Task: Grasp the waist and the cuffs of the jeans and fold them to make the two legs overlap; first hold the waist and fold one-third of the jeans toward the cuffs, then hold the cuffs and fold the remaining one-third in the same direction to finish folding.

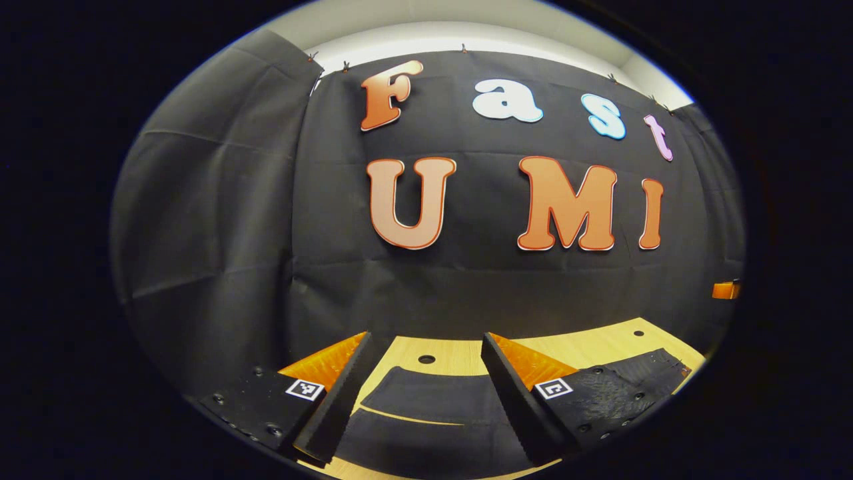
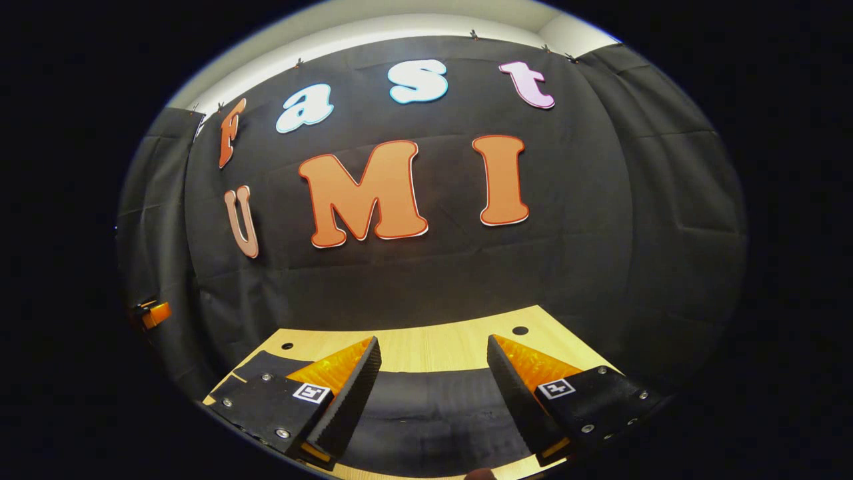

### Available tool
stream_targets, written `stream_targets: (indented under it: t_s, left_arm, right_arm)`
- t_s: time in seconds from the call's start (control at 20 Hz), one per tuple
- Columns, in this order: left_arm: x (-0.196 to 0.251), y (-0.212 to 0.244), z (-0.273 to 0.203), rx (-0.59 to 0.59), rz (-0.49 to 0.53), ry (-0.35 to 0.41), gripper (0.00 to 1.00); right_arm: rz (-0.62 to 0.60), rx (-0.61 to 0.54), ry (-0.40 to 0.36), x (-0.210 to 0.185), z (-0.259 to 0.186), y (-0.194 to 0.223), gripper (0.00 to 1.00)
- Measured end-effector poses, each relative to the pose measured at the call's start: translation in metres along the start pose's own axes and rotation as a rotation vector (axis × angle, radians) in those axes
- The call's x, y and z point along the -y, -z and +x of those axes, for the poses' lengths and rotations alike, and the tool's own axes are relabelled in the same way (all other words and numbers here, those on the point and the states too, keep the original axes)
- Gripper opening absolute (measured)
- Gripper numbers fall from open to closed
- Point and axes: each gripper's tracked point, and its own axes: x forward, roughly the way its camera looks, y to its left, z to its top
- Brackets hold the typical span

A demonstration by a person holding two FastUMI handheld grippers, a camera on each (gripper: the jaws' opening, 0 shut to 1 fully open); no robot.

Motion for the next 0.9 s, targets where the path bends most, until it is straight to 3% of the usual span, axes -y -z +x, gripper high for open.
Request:
stream_targets:
  t_s: [0.15,0.35,0.7,0.9]
  left_arm:
    - [-0.001,0.022,-0.002,-0.057,-0.076,-0.003,0.99]
    - [-0.015,0.075,-0.006,-0.200,-0.277,-0.065,0.98]
    - [-0.030,0.199,-0.017,-0.464,-0.864,-0.177,0.98]
    - [-0.035,0.273,-0.034,-0.589,-1.134,-0.327,0.98]
  right_arm:
    - [0.008,-0.024,-0.029,-0.005,0.007,0.008,0.97]
    - [-0.004,-0.025,-0.020,-0.001,0.021,0.009,0.97]
    - [0.052,-0.090,-0.051,0.007,0.042,0.023,0.97]
    - [0.101,-0.127,-0.077,0.013,0.049,0.029,1.00]
